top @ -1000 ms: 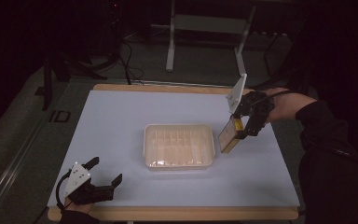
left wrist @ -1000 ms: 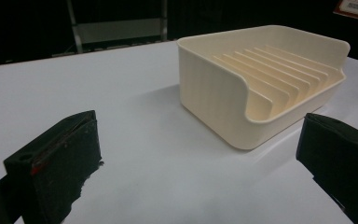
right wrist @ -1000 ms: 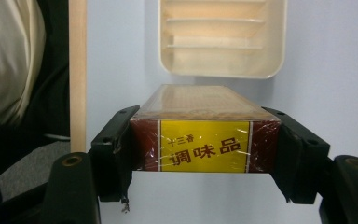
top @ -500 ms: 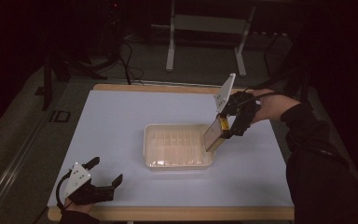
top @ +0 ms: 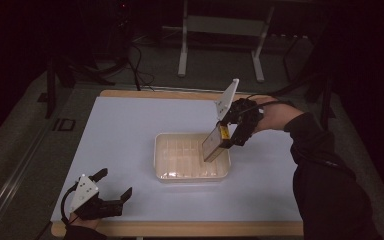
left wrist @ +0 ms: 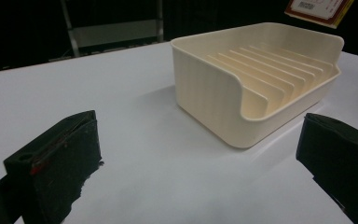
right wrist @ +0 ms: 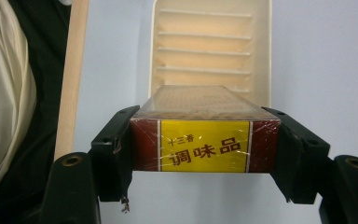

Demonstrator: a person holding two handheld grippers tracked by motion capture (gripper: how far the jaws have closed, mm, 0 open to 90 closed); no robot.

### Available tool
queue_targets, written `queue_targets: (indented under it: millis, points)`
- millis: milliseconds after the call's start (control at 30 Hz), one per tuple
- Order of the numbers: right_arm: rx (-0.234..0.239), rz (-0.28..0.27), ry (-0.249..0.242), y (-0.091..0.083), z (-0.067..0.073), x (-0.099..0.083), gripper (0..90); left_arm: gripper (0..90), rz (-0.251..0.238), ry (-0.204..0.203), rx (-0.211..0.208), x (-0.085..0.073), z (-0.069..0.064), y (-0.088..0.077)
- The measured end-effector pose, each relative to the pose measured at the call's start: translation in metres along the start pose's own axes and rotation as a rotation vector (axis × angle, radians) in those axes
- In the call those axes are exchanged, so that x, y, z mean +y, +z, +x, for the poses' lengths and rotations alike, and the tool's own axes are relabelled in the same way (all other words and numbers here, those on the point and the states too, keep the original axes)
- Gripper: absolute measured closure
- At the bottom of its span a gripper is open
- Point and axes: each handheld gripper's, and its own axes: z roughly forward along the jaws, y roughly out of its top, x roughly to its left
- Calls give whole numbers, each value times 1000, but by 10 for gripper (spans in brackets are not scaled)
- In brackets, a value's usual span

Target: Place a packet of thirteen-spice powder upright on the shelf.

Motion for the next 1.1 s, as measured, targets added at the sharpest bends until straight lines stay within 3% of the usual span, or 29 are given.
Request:
queue_targets:
  millis: [233,400,667,1100]
  points:
    - [22,-5,-33,16,1,11,321,0,0,1,-2,0,0,0]
    - [30,-46,-42,22,-1,18,321,0,-1,4,-5,0,0,0]
    - [32,-125,-13,37,-9,25,321,0,-4,4,-8,0,0,0]
    - [40,-176,36,57,-24,23,321,0,-8,4,-7,0,0,-1]
